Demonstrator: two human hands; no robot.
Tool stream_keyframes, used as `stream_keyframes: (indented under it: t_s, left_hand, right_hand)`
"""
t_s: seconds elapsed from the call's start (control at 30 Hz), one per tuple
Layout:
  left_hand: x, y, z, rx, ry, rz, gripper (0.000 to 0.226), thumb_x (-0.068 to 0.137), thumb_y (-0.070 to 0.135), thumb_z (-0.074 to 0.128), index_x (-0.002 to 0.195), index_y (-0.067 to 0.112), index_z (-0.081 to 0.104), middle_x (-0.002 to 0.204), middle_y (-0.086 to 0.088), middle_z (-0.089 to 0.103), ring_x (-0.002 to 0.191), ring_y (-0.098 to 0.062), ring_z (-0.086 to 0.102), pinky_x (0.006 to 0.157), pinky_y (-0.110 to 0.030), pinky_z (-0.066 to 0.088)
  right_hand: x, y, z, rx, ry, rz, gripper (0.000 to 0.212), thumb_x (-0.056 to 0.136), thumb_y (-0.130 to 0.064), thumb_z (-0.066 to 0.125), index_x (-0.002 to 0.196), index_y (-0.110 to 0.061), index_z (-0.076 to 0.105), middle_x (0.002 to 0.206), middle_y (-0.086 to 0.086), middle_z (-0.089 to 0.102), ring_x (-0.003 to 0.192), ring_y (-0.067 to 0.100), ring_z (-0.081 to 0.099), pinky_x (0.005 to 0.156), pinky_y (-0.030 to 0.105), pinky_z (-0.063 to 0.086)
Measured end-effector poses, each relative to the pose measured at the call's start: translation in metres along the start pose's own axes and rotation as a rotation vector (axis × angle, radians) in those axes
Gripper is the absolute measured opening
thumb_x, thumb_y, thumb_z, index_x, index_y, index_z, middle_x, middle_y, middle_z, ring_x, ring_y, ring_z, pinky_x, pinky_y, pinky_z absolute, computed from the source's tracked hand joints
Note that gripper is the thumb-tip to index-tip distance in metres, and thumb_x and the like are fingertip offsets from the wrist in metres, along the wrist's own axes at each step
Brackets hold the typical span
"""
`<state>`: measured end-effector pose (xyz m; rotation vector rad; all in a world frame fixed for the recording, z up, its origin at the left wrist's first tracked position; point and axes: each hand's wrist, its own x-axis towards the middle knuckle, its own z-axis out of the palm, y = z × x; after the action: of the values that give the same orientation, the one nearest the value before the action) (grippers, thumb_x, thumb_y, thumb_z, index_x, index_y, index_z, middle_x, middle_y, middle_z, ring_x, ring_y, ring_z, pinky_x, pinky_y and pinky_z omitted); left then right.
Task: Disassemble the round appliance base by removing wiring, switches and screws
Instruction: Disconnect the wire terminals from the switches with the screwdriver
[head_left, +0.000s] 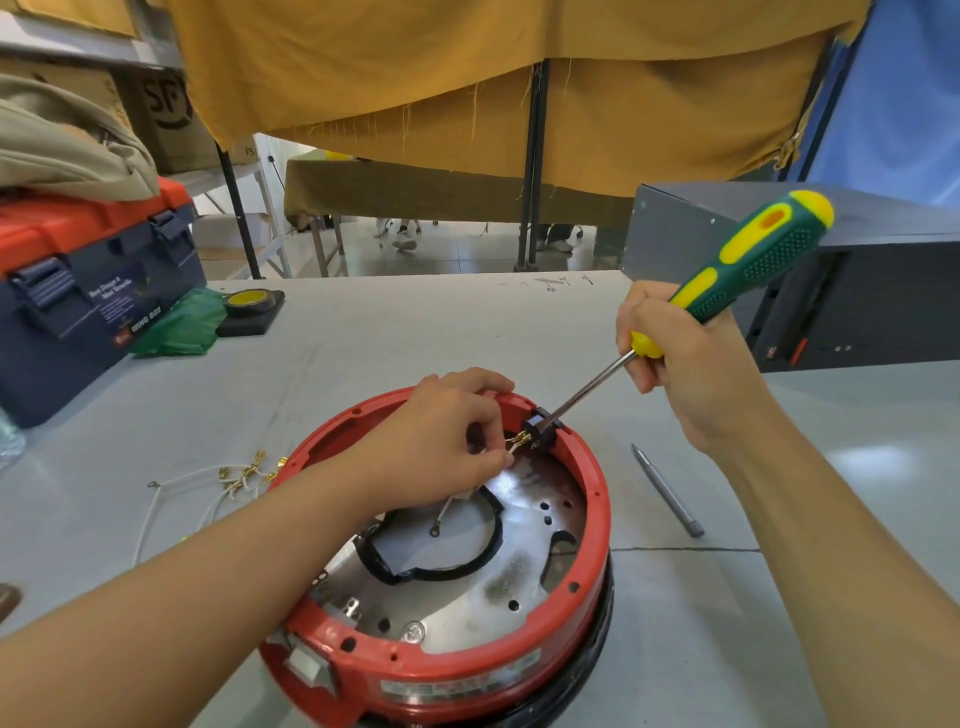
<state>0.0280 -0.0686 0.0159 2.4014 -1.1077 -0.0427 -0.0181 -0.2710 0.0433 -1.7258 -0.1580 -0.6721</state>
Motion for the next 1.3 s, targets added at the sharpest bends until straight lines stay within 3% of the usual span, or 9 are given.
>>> stream_keyframes:
  t_s: [0.43, 0.6, 0.97, 1.17, 1.3]
  left_hand:
    - [-0.001, 0.001, 0.0, 0.039, -0.024, -0.002, 0.018, 0.08, 0.028, 0.067, 0.063, 0.025, 0.062, 0.144, 0.011, 0.041, 0.128, 0.0, 0.037, 0.113, -0.047, 0.024]
    - [-0.001, 0.002, 0.0, 0.058, -0.029, -0.008, 0.016, 0.08, 0.028, 0.069, 0.066, 0.022, 0.064, 0.144, 0.011, 0.04, 0.127, -0.001, 0.037, 0.112, -0.046, 0.025]
    - [-0.001, 0.002, 0.0, 0.059, -0.008, 0.0, 0.017, 0.079, 0.025, 0.068, 0.063, 0.023, 0.062, 0.142, 0.011, 0.042, 0.124, -0.002, 0.041, 0.111, -0.044, 0.028]
    - [-0.001, 0.002, 0.0, 0.064, 0.0, 0.011, 0.018, 0.08, 0.025, 0.068, 0.063, 0.024, 0.061, 0.142, 0.011, 0.043, 0.124, 0.0, 0.04, 0.11, -0.042, 0.029]
    - [-0.001, 0.002, 0.0, 0.065, 0.0, 0.014, 0.02, 0.08, 0.025, 0.068, 0.062, 0.025, 0.059, 0.142, 0.011, 0.042, 0.125, 0.0, 0.039, 0.109, -0.038, 0.029]
  right_hand:
    - [-0.01, 0.013, -0.005, 0.091, 0.07, 0.028, 0.03, 0.077, -0.02, 0.046, 0.047, -0.017, 0.05, 0.04, -0.001, 0.038, 0.036, 0.009, 0.036, 0.039, 0.013, 0.029]
    - [-0.013, 0.014, -0.006, 0.145, 0.08, 0.053, 0.025, 0.069, -0.026, 0.051, 0.045, -0.02, 0.048, 0.051, 0.016, 0.036, 0.037, 0.012, 0.034, 0.039, 0.014, 0.029]
    - [-0.021, 0.008, -0.008, 0.146, 0.129, -0.032, 0.029, 0.078, -0.014, 0.045, 0.049, -0.016, 0.048, 0.047, -0.004, 0.043, 0.037, 0.009, 0.038, 0.04, 0.011, 0.031]
    - [-0.026, 0.002, -0.002, 0.035, 0.02, -0.118, 0.026, 0.073, -0.031, 0.049, 0.051, -0.017, 0.047, 0.045, -0.001, 0.042, 0.04, 0.009, 0.04, 0.045, 0.011, 0.034]
    - [-0.025, 0.004, -0.002, 0.05, 0.024, -0.126, 0.026, 0.073, -0.03, 0.049, 0.05, -0.018, 0.047, 0.044, -0.003, 0.043, 0.038, 0.008, 0.04, 0.044, 0.009, 0.032]
